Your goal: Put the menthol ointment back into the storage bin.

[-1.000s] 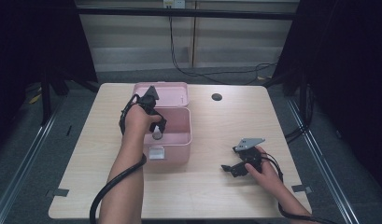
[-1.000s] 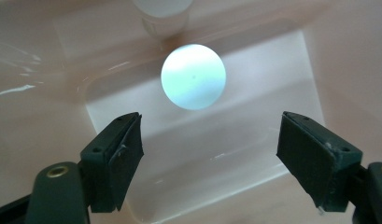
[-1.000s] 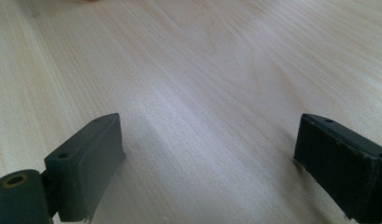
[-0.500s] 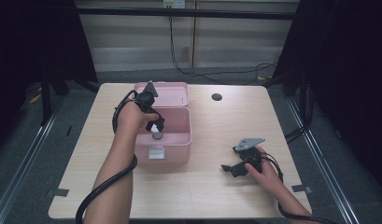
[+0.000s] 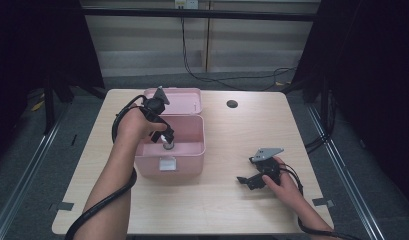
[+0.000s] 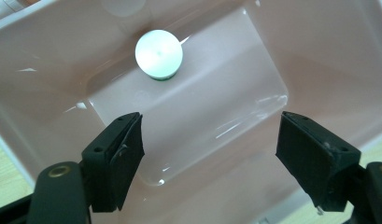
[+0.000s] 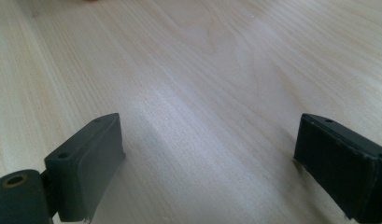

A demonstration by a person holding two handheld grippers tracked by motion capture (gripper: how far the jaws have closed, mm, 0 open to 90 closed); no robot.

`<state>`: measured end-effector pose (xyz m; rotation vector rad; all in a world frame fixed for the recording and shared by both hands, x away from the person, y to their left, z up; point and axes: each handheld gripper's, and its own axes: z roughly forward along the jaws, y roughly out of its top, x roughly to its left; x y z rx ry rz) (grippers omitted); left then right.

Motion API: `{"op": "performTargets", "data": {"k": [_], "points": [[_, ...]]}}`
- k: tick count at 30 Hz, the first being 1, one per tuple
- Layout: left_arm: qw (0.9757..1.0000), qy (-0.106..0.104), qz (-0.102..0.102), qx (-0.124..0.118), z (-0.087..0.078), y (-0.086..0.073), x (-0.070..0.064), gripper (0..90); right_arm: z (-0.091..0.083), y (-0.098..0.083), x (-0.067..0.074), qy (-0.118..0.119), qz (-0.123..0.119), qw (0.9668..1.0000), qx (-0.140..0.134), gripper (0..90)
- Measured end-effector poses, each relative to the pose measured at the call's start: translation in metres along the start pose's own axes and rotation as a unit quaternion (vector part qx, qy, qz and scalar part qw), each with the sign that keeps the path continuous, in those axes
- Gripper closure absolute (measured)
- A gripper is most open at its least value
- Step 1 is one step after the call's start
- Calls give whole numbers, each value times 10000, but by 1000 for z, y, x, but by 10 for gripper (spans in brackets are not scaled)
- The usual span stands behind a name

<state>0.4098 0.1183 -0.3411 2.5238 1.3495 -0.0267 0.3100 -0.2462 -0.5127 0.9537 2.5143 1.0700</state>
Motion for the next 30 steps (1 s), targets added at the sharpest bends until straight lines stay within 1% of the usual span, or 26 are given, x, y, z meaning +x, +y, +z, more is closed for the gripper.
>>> {"op": "performTargets", "data": {"k": [4,5,8,9,11,13,14,23,26,30], "points": [[9999,-70,141,-51,-5,-6,0,227,0,0,0,0,1,10000,0,75],[9998,-89,175,-32,-7,-10,1,229,0,0,0,0,1,10000,0,75],[9997,-111,214,-2,-8,-15,3,229,0,0,0,0,1,10000,0,75],[9998,-89,203,6,-11,-19,4,229,0,0,0,0,3,10000,0,75],[9997,-61,226,-34,-13,-23,6,229,0,0,0,0,3,10000,0,75],[9997,-80,244,-58,-15,-27,8,229,0,0,0,0,2,10000,-1,75],[9995,-83,285,-72,-17,-28,9,229,0,0,0,0,4,10000,-1,75],[9995,-48,311,-76,-27,-43,12,229,0,0,0,1,2,10000,-2,75],[9996,-58,271,-75,-30,-51,15,229,0,0,0,0,3,10000,-2,75],[9996,-42,263,-16,-33,-59,20,229,0,0,0,0,2,10000,-1,75]]}}
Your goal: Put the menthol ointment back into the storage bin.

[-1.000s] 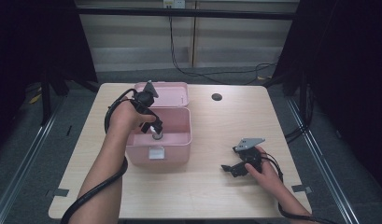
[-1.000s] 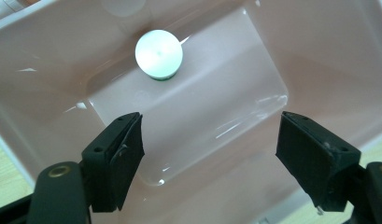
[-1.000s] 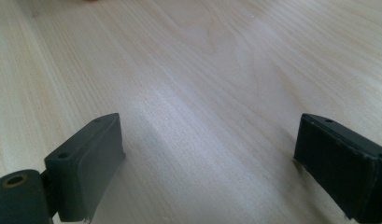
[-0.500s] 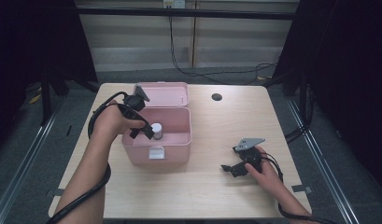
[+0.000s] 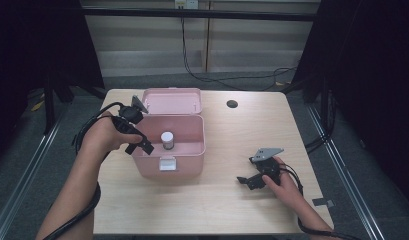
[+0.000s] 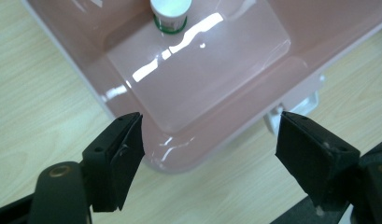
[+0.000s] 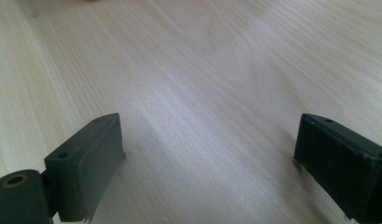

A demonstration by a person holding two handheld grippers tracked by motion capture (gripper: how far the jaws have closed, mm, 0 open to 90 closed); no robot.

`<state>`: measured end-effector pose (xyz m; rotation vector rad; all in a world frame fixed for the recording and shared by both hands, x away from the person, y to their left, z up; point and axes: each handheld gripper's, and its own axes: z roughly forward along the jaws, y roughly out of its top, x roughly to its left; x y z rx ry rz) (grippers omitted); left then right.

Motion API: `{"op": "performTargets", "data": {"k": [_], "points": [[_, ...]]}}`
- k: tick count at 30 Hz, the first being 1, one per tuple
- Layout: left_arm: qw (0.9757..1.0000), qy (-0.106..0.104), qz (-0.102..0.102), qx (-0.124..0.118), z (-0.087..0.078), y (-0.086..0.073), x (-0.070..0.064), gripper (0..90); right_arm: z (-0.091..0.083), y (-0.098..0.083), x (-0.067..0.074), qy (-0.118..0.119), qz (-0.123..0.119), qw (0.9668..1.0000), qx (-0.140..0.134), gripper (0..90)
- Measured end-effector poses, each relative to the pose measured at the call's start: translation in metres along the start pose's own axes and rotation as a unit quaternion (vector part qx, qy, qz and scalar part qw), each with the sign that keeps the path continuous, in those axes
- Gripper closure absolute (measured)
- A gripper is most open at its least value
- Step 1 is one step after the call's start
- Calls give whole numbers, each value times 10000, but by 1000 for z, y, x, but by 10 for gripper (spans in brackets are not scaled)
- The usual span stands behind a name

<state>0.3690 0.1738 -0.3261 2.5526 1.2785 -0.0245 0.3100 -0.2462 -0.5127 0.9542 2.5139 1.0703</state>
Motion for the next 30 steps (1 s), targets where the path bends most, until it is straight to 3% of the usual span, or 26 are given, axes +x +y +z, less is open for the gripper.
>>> {"op": "performTargets", "data": {"k": [15,30], "points": [[10000,45,-84,29,-4,-31,13,229,0,0,0,0,-1,10000,0,75],[9998,-83,-159,-114,28,-62,26,229,0,0,0,-3,0,10000,-10,75]]}}
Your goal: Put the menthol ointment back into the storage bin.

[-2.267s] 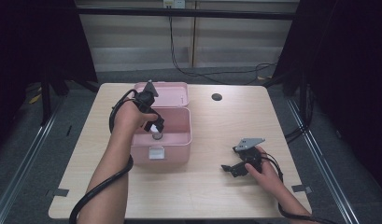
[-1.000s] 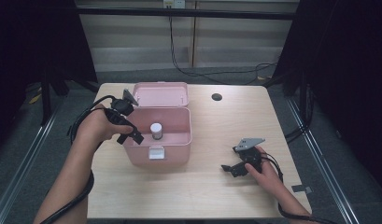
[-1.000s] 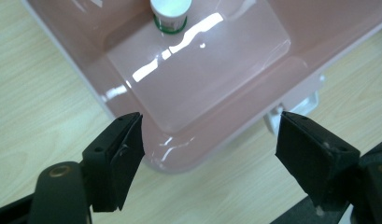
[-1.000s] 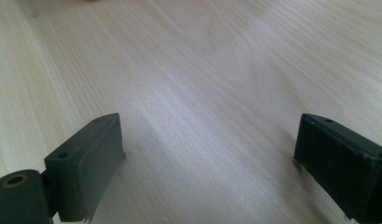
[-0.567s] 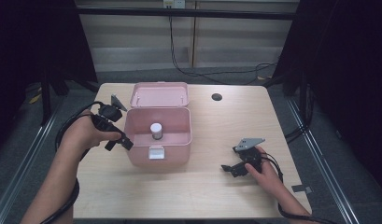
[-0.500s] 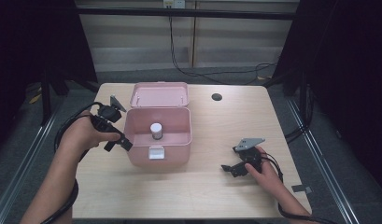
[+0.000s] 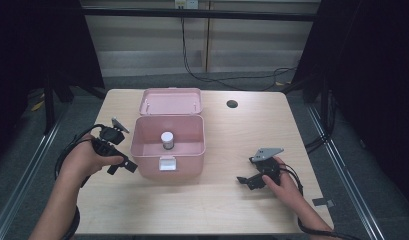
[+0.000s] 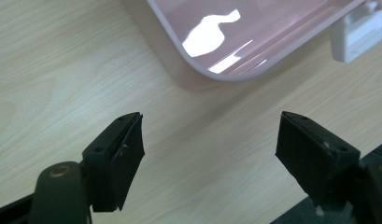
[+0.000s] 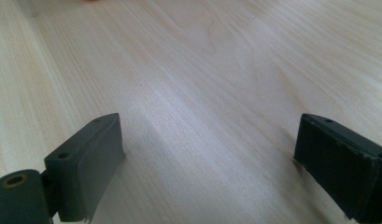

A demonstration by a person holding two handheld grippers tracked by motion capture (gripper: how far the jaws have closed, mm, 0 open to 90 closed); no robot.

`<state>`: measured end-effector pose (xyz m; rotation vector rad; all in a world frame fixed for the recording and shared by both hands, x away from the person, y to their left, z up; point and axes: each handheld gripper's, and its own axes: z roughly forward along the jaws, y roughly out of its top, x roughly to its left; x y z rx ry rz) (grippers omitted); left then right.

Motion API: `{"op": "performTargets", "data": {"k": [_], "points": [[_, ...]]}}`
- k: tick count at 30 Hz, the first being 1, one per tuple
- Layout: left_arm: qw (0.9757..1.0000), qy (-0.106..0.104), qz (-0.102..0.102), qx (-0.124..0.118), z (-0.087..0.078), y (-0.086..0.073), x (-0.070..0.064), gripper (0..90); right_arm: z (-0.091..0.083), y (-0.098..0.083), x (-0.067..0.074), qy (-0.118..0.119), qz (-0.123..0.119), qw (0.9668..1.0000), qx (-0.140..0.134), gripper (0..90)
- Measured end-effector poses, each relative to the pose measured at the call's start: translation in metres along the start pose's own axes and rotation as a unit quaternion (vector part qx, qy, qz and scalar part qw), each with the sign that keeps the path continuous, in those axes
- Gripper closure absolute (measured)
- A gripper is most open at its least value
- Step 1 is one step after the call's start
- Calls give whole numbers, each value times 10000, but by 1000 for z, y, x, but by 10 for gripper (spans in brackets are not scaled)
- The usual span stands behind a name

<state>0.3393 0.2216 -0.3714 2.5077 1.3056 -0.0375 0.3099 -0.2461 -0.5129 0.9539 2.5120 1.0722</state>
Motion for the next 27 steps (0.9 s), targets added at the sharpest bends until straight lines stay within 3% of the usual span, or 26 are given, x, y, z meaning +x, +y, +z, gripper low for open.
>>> {"op": "performTargets", "data": {"k": [10,16,27], "points": [[9995,-162,-137,-215,19,-21,8,229,0,0,0,3,4,10000,12,75],[9993,-239,-209,-209,31,-30,14,230,0,0,0,4,4,10000,12,75],[9991,-109,-219,-346,57,-43,11,230,0,0,0,3,3,10000,12,75]]}}
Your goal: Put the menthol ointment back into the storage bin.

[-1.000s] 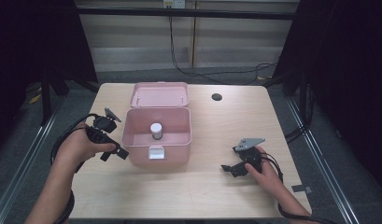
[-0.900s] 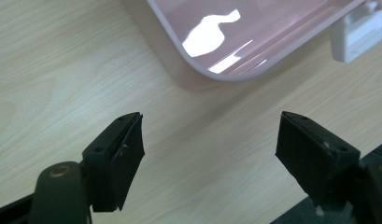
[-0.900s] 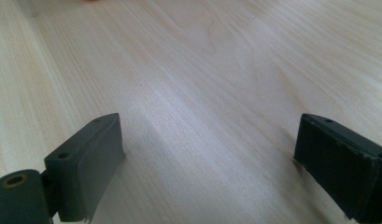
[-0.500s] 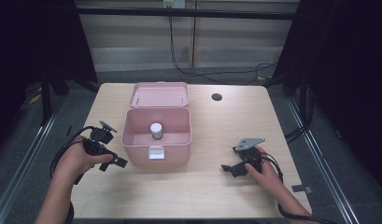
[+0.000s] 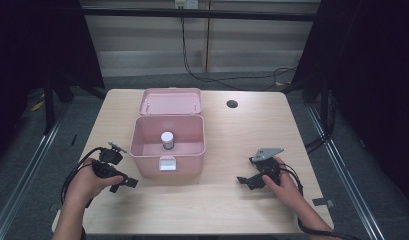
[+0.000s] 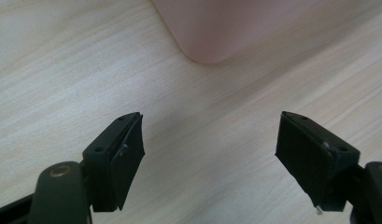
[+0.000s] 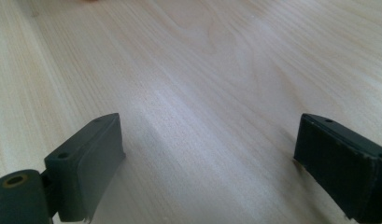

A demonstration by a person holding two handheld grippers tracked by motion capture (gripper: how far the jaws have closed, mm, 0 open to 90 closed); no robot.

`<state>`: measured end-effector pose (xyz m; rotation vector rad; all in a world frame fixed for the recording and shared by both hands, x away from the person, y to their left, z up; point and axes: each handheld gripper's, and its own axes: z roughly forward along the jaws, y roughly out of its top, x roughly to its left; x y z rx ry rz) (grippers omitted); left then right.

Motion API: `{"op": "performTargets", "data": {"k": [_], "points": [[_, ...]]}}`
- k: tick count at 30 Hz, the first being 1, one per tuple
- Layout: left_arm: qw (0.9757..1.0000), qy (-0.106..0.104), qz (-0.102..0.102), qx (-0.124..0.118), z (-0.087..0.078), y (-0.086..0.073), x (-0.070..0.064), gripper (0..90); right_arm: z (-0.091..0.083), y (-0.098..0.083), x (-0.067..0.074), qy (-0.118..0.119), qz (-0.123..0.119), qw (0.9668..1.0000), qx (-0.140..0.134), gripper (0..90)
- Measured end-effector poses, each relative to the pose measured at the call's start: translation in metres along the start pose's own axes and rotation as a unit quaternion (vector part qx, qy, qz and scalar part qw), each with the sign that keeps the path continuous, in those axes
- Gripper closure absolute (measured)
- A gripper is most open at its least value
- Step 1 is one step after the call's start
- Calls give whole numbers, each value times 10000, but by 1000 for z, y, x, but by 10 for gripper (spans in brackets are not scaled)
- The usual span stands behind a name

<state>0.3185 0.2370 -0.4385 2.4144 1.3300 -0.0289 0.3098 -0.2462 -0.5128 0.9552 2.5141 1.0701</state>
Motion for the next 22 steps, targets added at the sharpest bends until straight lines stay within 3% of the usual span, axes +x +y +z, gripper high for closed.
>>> {"op": "performTargets", "data": {"k": [8,11,22], "points": [[9999,-36,19,-166,11,-7,-4,230,0,0,0,0,0,10000,1,75],[9996,-139,1,-238,17,-10,-4,229,0,0,0,0,1,10000,0,75],[9997,-97,-18,-222,24,-14,-6,229,0,0,0,0,-1,10000,0,75]]}}
